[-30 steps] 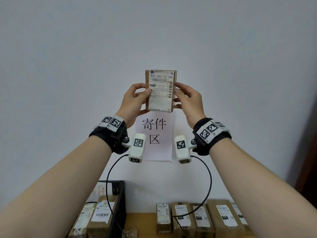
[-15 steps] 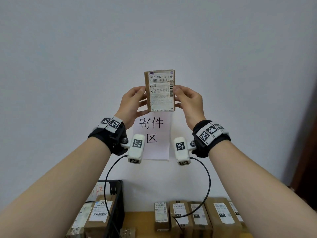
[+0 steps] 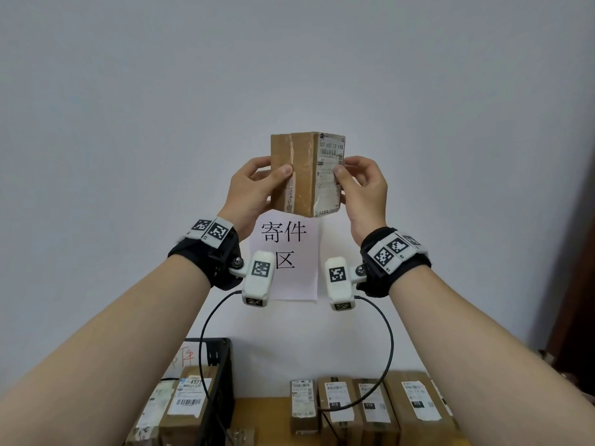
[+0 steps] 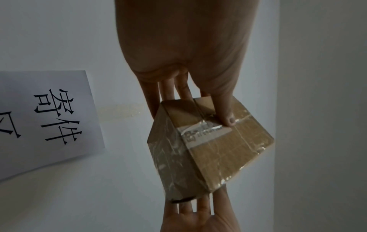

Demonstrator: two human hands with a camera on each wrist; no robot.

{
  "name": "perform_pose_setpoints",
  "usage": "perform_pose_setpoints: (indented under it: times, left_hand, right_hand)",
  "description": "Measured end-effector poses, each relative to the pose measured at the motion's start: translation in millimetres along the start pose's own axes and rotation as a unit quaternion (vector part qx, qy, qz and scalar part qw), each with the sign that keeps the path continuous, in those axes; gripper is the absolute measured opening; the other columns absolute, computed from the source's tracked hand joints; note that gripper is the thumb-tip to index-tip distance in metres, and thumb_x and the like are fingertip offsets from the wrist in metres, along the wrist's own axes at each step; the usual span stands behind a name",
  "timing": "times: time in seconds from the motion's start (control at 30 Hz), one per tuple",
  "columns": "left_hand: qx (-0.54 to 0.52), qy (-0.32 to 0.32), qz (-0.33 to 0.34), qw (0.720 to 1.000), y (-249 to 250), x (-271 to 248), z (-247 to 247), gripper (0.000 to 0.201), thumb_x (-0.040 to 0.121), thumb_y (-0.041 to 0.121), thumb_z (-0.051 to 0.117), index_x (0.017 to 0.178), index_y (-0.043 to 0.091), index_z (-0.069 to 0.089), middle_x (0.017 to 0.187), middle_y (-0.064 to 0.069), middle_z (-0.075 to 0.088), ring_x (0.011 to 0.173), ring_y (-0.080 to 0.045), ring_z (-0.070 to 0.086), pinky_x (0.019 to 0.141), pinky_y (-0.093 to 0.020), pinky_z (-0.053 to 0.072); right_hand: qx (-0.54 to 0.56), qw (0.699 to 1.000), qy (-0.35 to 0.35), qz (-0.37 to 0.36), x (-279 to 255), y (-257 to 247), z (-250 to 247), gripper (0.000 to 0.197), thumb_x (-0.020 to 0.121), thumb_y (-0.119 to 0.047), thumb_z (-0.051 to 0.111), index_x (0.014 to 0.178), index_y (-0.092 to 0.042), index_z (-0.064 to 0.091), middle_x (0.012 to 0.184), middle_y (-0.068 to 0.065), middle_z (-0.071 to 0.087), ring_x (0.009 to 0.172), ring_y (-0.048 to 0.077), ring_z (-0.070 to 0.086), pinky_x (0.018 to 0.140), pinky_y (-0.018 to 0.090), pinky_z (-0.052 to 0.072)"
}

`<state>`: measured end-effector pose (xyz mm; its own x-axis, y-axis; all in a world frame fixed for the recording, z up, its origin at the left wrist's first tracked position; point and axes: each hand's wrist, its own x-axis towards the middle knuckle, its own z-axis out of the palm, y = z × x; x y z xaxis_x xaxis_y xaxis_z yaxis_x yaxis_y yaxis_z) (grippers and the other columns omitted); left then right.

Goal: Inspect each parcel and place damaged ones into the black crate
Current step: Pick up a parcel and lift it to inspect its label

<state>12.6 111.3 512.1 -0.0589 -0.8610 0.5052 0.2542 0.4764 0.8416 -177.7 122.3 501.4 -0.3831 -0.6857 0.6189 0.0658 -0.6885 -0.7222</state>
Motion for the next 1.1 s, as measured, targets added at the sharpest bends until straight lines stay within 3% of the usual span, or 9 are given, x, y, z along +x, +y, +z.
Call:
perform_pose_setpoints:
  times: [0.1,0.2,0.27,0.37,0.53,0.73,0.9,1.03,1.1]
  left_hand:
    - [-0.004,0.022,0.008,1.0,2,0,2,0.032,0.09,0.022,0.08,0.118,0.012,0.067,0.103,-0.005,0.078,0.091,-0.015,0.076,0.07,-0.035,0.062]
    - [-0.005,0.035,0.014,0.999,1,0,2,0.028,0.092,0.021,0.08,0.115,0.008,0.07,0.105,-0.005,0.079,0.096,-0.018,0.077,0.07,-0.033,0.061]
    - [-0.008,0.033,0.02,0.999,1,-1,2,0.027,0.094,0.02,0.077,0.116,0.008,0.072,0.109,-0.006,0.079,0.101,-0.02,0.076,0.073,-0.033,0.061]
    - [-0.007,0.031,0.027,0.999,3,-3,5,0.021,0.096,0.019,0.074,0.115,0.011,0.075,0.108,-0.005,0.079,0.1,-0.016,0.076,0.076,-0.032,0.062]
    - [-0.003,0.026,0.032,0.999,3,-3,8,0.022,0.097,0.019,0.073,0.118,0.011,0.075,0.109,-0.005,0.079,0.102,-0.015,0.076,0.079,-0.031,0.063]
    - [-0.004,0.028,0.03,0.999,2,-1,12,0.022,0.096,0.019,0.073,0.117,0.011,0.076,0.108,-0.005,0.079,0.101,-0.015,0.076,0.079,-0.031,0.063]
    - [-0.001,0.027,0.03,0.999,0,2,14,0.023,0.097,0.02,0.073,0.118,0.01,0.075,0.11,-0.005,0.079,0.102,-0.015,0.076,0.081,-0.032,0.063]
    - [0.005,0.04,0.023,0.999,-2,5,14,0.026,0.102,0.028,0.066,0.115,0.008,0.077,0.11,0.002,0.079,0.104,-0.012,0.075,0.086,-0.039,0.064]
    - [0.011,0.054,0.019,0.998,-4,8,13,0.026,0.099,0.029,0.071,0.116,0.01,0.075,0.107,0.003,0.078,0.103,-0.009,0.074,0.085,-0.038,0.063]
  right_hand:
    - [-0.03,0.999,-0.02,0.001,0,-1,3,0.015,0.096,-0.012,0.07,0.107,-0.021,0.072,0.114,0.0,0.075,0.09,0.01,0.071,0.08,0.032,0.061]
    - [-0.066,0.997,-0.044,0.01,2,-6,7,0.023,0.099,-0.018,0.066,0.12,-0.018,0.074,0.128,-0.005,0.062,0.102,0.001,0.066,0.083,0.015,0.055]
    - [-0.072,0.995,-0.059,0.026,1,-11,9,0.021,0.103,-0.02,0.06,0.118,-0.021,0.074,0.124,-0.006,0.055,0.096,-0.005,0.062,0.075,0.008,0.051]
    - [-0.056,0.994,-0.081,0.052,0,-13,9,0.03,0.106,-0.018,0.05,0.124,-0.027,0.073,0.12,-0.003,0.068,0.093,0.006,0.067,0.084,0.022,0.058]
    - [-0.046,0.995,-0.072,0.056,-3,-13,6,0.038,0.106,-0.012,0.042,0.128,-0.021,0.072,0.108,-0.004,0.078,0.088,0.007,0.071,0.08,0.031,0.062]
    - [-0.043,0.995,-0.07,0.061,-3,-14,5,0.037,0.106,-0.01,0.042,0.121,-0.024,0.073,0.101,-0.007,0.077,0.081,0.005,0.07,0.079,0.03,0.062]
    - [-0.05,0.995,-0.06,0.064,-2,-13,3,0.036,0.106,-0.011,0.045,0.121,-0.024,0.074,0.106,-0.004,0.077,0.087,0.009,0.07,0.082,0.035,0.063]
    - [-0.032,0.995,-0.052,0.076,-2,-15,3,0.029,0.107,-0.026,0.046,0.11,-0.021,0.075,0.101,-0.007,0.076,0.089,0.011,0.069,0.084,0.038,0.06]
    - [-0.023,0.995,-0.056,0.078,-3,-14,2,0.027,0.106,-0.033,0.053,0.112,-0.015,0.072,0.1,-0.006,0.075,0.091,0.01,0.07,0.086,0.039,0.059]
